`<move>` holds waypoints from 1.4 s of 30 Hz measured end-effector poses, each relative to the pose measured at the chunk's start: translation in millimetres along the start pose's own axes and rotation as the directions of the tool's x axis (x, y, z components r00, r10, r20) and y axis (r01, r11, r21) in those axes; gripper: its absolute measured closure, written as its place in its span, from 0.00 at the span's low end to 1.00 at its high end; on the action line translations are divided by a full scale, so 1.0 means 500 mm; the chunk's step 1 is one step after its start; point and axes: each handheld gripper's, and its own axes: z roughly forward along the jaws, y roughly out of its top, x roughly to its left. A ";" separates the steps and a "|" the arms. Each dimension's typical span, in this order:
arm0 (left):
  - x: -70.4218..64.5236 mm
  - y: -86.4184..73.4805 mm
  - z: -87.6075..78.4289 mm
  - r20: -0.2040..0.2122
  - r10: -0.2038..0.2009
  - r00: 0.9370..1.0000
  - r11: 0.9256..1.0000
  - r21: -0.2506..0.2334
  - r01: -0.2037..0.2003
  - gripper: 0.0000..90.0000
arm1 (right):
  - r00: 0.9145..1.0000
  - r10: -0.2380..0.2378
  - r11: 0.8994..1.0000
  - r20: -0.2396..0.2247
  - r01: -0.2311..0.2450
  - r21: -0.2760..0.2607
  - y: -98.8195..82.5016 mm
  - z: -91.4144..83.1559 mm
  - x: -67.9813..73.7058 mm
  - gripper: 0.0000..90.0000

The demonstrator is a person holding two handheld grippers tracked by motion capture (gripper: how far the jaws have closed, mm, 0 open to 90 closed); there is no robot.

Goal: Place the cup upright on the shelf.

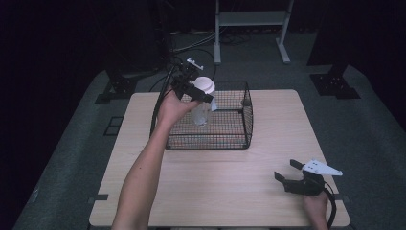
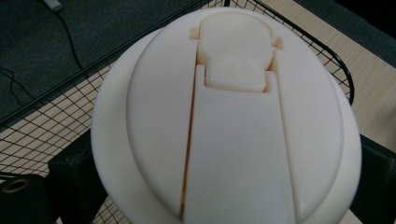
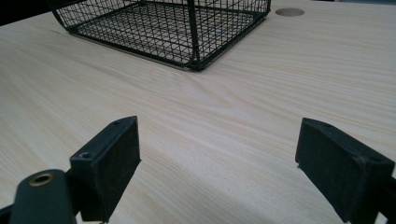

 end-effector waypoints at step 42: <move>0.012 -0.066 0.106 0.028 -0.045 0.999 0.998 0.034 0.044 0.06 | 1.000 0.001 1.000 0.000 -0.001 -0.003 0.000 0.000 -0.003 0.14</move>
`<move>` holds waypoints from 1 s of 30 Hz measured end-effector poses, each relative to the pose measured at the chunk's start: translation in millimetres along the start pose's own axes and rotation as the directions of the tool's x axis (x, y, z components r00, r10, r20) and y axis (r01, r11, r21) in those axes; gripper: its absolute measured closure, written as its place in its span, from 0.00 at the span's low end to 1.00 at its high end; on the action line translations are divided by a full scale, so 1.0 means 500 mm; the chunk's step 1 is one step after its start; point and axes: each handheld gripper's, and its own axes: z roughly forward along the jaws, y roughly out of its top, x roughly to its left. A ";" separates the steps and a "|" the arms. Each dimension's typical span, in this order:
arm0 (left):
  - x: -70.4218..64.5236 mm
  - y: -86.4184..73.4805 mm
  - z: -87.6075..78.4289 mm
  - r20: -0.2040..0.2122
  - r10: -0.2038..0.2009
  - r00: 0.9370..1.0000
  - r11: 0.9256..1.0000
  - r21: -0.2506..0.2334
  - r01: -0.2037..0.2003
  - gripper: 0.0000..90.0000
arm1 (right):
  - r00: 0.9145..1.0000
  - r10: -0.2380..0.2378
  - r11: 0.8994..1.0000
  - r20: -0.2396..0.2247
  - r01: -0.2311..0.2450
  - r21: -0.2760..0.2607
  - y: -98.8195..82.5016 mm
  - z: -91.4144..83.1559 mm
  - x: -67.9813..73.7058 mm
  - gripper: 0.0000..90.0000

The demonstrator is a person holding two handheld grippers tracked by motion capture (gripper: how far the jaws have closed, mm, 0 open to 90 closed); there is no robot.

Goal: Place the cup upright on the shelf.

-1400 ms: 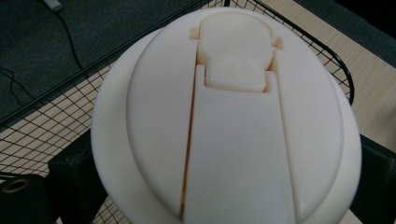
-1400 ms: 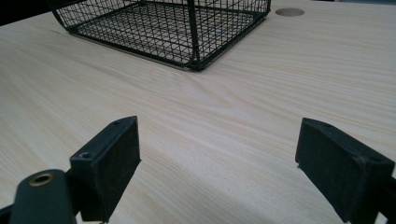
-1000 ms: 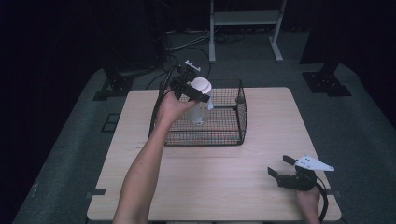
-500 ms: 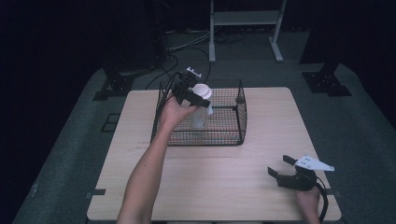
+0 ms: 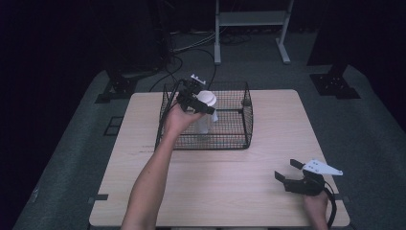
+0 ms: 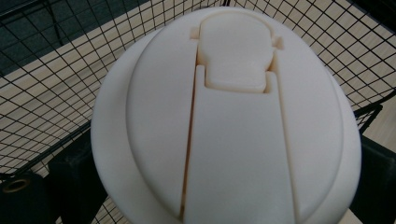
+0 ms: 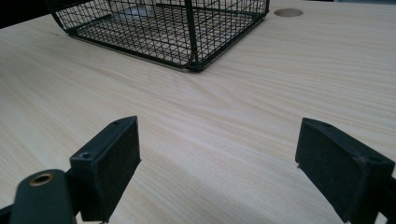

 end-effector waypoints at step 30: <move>0.003 -0.036 0.018 0.013 0.013 1.000 1.000 -0.015 -0.013 0.06 | 1.000 -0.003 1.000 0.000 0.003 0.005 0.000 0.000 0.002 0.14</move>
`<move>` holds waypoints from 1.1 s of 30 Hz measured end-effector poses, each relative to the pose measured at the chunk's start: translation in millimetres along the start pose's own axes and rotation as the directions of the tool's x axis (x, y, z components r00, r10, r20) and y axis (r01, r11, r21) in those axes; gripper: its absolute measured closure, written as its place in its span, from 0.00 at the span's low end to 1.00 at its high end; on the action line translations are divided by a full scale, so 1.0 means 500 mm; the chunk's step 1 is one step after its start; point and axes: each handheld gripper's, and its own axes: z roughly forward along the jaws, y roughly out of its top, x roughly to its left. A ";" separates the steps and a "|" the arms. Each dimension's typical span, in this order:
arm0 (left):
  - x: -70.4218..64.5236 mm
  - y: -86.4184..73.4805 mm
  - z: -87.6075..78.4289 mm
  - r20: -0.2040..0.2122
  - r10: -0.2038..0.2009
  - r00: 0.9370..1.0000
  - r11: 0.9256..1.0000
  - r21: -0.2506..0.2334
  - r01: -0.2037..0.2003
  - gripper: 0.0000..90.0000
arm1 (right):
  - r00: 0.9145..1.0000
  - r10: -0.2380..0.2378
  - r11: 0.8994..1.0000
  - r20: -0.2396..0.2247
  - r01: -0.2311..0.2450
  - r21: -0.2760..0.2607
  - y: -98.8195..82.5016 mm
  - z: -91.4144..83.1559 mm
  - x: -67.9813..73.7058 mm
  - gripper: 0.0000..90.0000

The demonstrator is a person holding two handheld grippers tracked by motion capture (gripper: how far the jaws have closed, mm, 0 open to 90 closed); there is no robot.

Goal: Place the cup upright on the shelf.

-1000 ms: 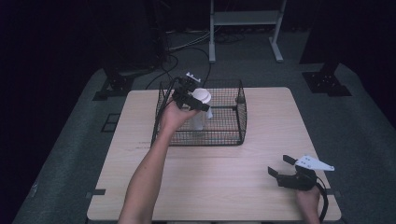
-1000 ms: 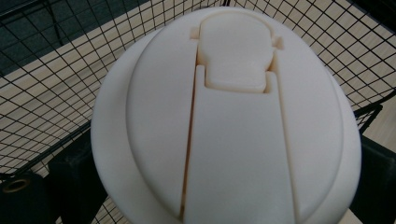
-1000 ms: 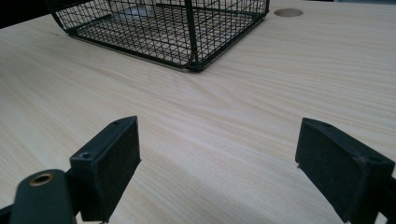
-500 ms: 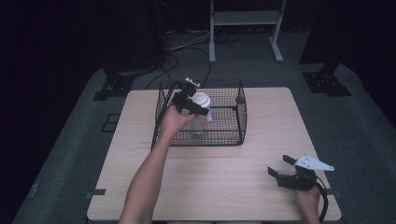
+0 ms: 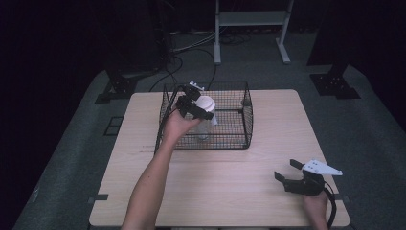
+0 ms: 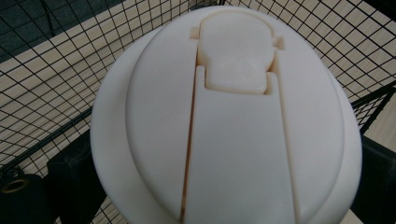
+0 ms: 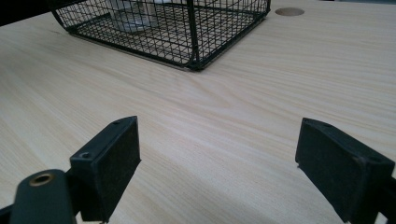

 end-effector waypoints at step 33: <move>-0.013 -0.009 -0.025 0.015 0.026 1.000 0.998 -0.055 -0.025 0.03 | 1.000 -0.001 1.000 0.003 0.001 0.003 0.000 0.001 0.000 0.14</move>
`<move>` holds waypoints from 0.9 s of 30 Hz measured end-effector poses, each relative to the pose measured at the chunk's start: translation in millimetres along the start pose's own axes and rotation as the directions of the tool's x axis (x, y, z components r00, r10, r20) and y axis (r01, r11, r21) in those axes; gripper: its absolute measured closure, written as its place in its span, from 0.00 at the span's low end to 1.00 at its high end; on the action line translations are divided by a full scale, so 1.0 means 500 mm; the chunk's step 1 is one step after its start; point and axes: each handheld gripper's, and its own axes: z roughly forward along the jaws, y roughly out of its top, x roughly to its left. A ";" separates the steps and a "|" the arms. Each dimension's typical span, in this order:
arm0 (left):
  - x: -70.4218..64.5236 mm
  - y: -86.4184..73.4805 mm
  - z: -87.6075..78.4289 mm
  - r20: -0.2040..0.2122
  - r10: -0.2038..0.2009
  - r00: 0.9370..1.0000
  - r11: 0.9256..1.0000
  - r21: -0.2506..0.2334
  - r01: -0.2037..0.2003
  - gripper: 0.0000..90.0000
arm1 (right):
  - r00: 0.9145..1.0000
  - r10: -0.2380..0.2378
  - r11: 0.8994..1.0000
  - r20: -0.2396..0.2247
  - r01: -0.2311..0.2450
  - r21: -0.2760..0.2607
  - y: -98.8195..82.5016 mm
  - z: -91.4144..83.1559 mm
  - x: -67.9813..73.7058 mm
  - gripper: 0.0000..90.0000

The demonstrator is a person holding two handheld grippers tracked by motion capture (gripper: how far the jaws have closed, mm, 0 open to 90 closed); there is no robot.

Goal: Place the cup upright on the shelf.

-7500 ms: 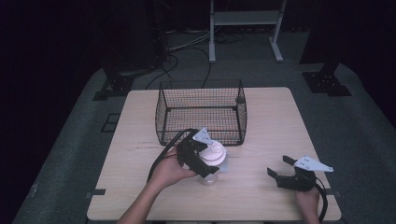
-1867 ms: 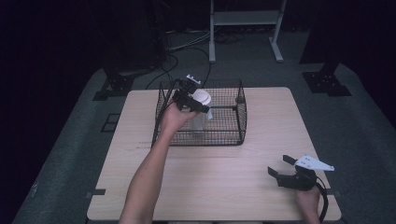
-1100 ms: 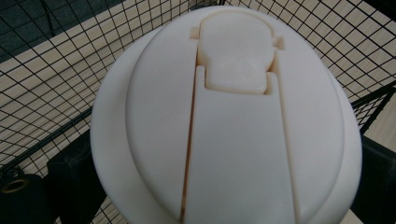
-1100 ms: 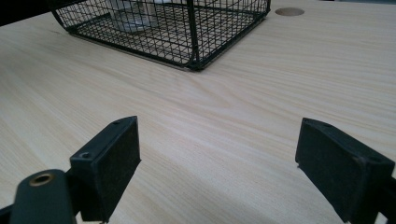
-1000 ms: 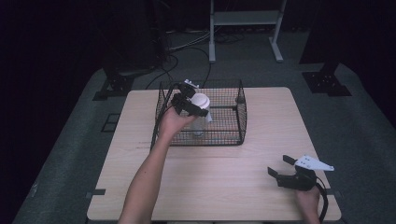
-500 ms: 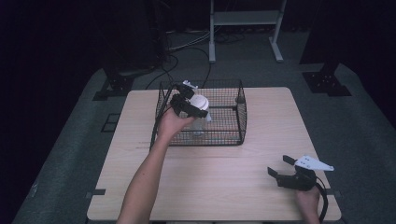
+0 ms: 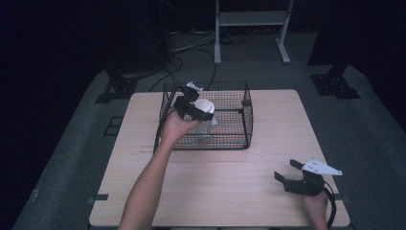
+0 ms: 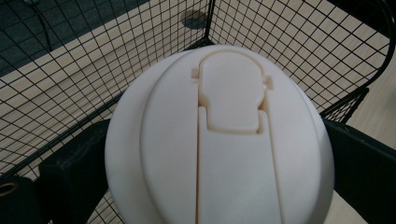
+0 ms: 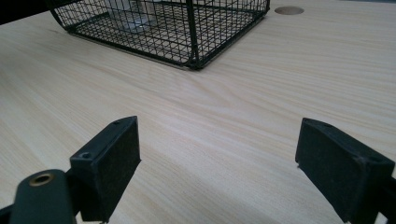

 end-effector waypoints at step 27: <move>-0.005 0.006 -0.062 -0.019 0.016 1.000 0.997 -0.081 -0.017 0.02 | 1.000 0.000 1.000 0.002 0.000 0.001 0.000 0.001 0.000 0.14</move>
